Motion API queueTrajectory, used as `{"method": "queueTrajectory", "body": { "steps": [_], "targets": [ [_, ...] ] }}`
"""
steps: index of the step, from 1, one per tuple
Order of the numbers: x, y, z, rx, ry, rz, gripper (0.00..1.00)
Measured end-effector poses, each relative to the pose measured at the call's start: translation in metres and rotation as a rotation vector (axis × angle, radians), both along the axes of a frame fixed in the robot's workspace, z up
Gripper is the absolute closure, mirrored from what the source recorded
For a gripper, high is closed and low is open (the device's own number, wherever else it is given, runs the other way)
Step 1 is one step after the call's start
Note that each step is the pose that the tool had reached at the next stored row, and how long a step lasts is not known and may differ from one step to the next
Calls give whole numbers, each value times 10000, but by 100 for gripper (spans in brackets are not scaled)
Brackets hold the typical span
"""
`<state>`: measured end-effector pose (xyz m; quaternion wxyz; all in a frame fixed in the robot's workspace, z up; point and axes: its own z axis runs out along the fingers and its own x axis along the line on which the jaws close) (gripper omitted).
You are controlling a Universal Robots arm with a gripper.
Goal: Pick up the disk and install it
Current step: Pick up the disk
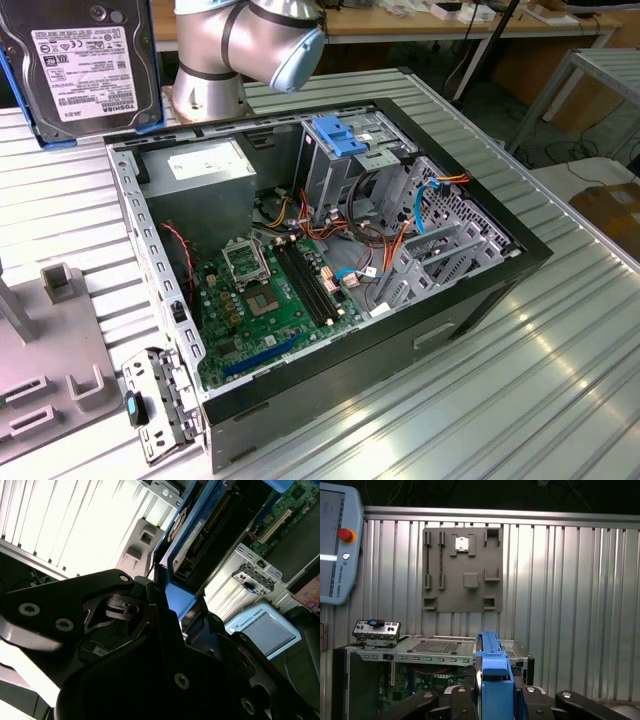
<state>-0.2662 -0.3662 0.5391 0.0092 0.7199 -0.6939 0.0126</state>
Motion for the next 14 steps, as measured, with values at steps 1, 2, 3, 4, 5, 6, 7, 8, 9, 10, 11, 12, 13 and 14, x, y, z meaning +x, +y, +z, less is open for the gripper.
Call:
{"method": "queueTrajectory", "body": {
  "steps": [1,2,3,4,5,6,7,8,9,10,11,12,13,14],
  "targets": [
    [16,0,1,-1,1,0,63],
    [30,0,1,-1,1,0,63],
    [49,0,0,-2,1,1,63],
    [60,0,1,-2,1,0,63],
    [90,0,1,-3,1,0,63],
    [120,0,0,-4,1,1,63],
    [148,0,0,-5,1,0,63],
    [176,0,1,-6,1,0,63],
    [193,0,0,-6,0,1,63],
    [208,0,0,-7,1,1,63],
    [228,0,0,-8,1,1,63],
    [257,0,1,-9,1,0,63],
    [282,0,0,-9,0,0,63],
    [298,0,1,-10,1,1,63]
  ]
}}
